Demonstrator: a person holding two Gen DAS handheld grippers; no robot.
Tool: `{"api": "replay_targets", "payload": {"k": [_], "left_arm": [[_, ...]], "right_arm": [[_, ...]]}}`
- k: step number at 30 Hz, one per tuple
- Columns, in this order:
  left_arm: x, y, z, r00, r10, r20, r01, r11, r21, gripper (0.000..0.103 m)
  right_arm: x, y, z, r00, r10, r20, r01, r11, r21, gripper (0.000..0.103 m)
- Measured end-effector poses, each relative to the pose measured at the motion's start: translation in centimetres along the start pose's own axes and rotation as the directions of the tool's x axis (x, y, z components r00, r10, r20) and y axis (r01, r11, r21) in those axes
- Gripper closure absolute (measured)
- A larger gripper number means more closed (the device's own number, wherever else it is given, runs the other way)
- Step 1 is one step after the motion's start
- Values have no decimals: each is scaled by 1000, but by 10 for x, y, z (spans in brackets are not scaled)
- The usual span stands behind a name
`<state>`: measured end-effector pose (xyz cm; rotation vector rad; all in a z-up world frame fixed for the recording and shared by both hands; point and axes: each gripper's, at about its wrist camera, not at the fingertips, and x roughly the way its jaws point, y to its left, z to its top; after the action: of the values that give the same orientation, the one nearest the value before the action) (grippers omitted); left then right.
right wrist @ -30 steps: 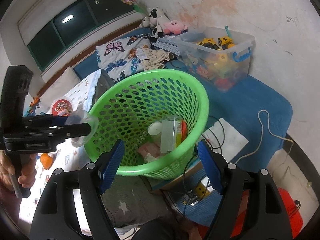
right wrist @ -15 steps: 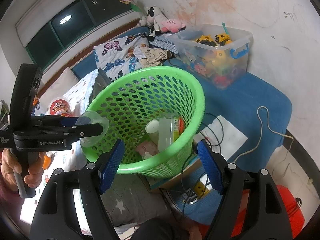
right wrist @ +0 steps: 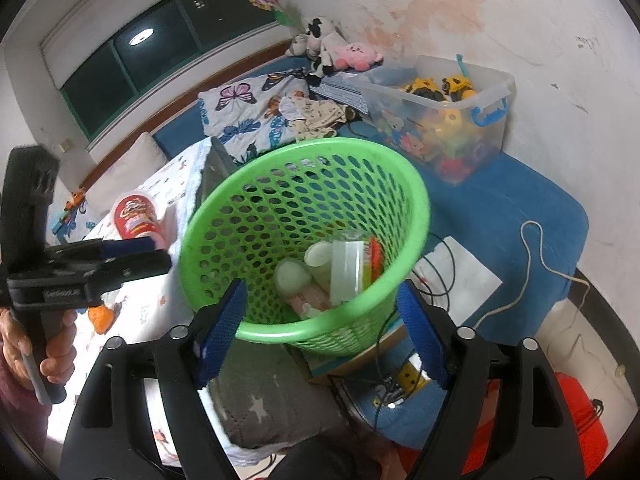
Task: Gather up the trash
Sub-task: 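Move the left tool back to the bed and grasp the orange peel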
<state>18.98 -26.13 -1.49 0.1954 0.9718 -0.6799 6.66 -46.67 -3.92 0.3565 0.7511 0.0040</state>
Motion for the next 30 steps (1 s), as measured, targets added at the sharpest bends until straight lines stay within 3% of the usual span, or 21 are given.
{"api": "replay_targets", "payload": {"k": [9, 15, 22, 30], "left_arm": [[-53, 54, -53, 987, 146, 61, -141, 986, -87, 37], [-77, 94, -93, 969, 234, 75, -217, 958, -186, 37], [-72, 113, -124, 962, 269, 42, -252, 938, -237, 37], [-57, 120, -129, 960, 280, 21, -264, 925, -273, 37]], "right_arm": [[7, 32, 3, 999, 43, -12, -44, 998, -51, 22], [16, 54, 6, 997, 66, -26, -68, 994, -84, 21], [25, 70, 5, 995, 88, -45, -93, 990, -110, 21], [32, 79, 4, 993, 99, -61, -106, 987, -123, 21]]}}
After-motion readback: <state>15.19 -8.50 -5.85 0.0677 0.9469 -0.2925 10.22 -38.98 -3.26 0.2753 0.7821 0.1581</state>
